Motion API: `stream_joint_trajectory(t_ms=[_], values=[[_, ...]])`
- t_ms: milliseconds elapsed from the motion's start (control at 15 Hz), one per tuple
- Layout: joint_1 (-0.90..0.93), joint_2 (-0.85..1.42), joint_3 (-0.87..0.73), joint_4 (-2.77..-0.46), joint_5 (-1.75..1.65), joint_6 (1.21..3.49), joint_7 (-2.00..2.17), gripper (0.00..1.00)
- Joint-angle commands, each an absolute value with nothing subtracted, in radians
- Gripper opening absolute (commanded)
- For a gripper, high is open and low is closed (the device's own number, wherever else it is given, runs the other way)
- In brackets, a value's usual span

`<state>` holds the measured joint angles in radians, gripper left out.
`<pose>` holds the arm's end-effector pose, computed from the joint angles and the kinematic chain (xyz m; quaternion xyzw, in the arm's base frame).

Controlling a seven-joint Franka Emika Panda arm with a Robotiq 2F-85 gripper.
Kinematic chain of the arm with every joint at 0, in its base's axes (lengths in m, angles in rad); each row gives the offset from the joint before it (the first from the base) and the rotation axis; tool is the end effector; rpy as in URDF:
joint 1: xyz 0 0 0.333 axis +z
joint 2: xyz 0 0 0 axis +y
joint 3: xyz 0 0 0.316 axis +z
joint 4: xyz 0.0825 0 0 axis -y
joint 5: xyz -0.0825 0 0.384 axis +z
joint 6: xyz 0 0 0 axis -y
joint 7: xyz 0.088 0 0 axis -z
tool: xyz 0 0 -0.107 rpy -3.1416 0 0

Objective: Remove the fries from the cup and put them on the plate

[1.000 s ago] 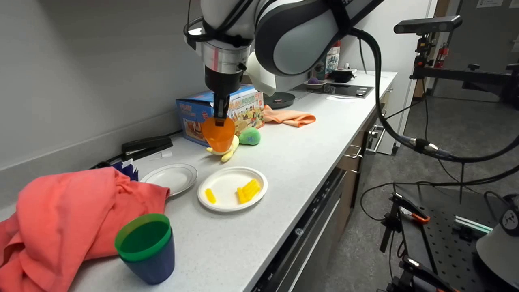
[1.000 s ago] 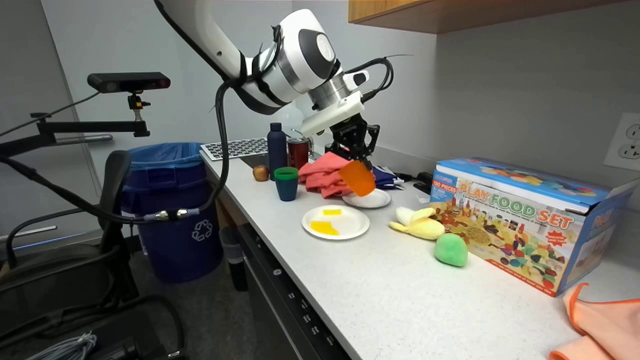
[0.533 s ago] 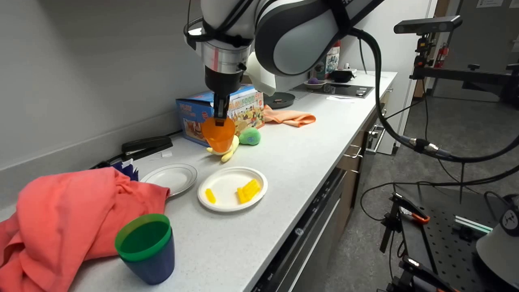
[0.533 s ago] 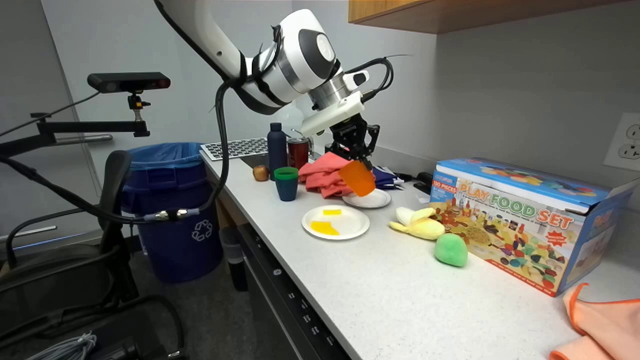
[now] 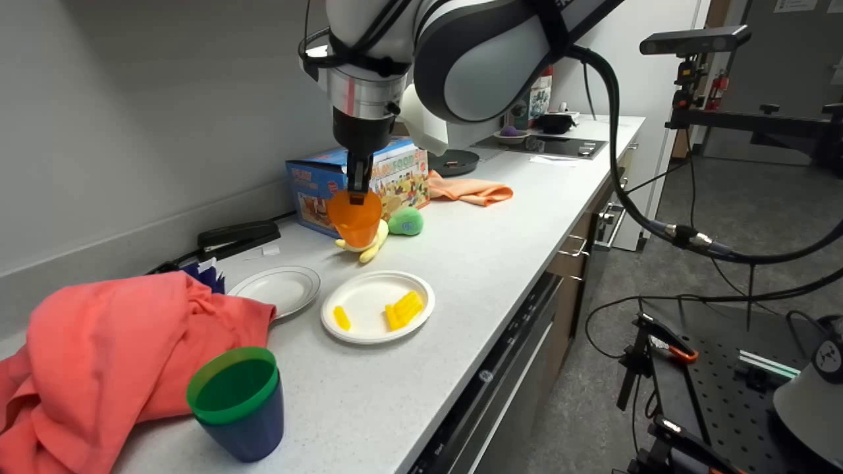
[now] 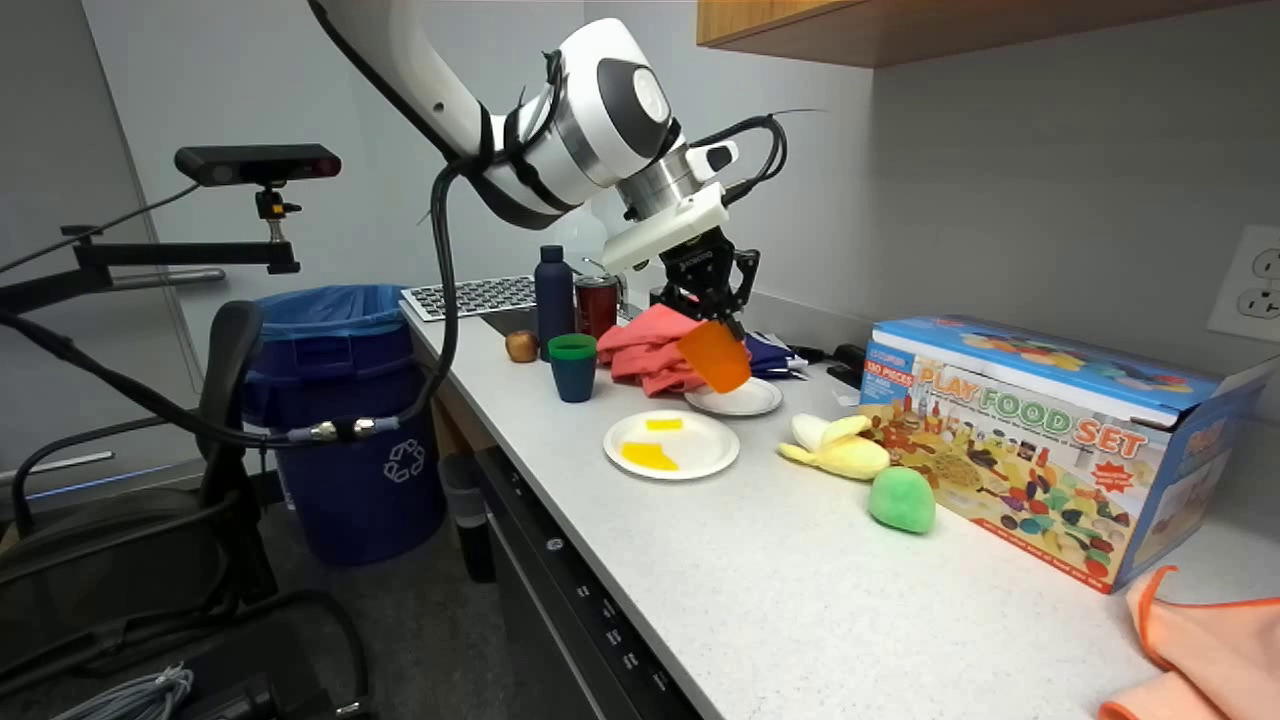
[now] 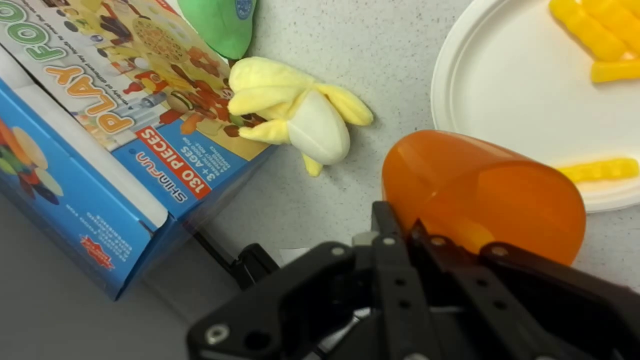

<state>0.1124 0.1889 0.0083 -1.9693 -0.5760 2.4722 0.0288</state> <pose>0.6176 0.0761 0.4088 0.9374 0.2356 0.1652 0.1964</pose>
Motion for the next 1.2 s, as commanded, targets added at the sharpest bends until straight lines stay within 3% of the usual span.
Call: stream_joint_trajectory(t_ms=[0, 1133], values=[[0.112, 0.191, 0.009, -1.967, -0.586, 2.469, 0.034, 0.01], [0.162, 0.163, 0.029, -2.072, -1.221, 2.426, 0.302, 0.01]])
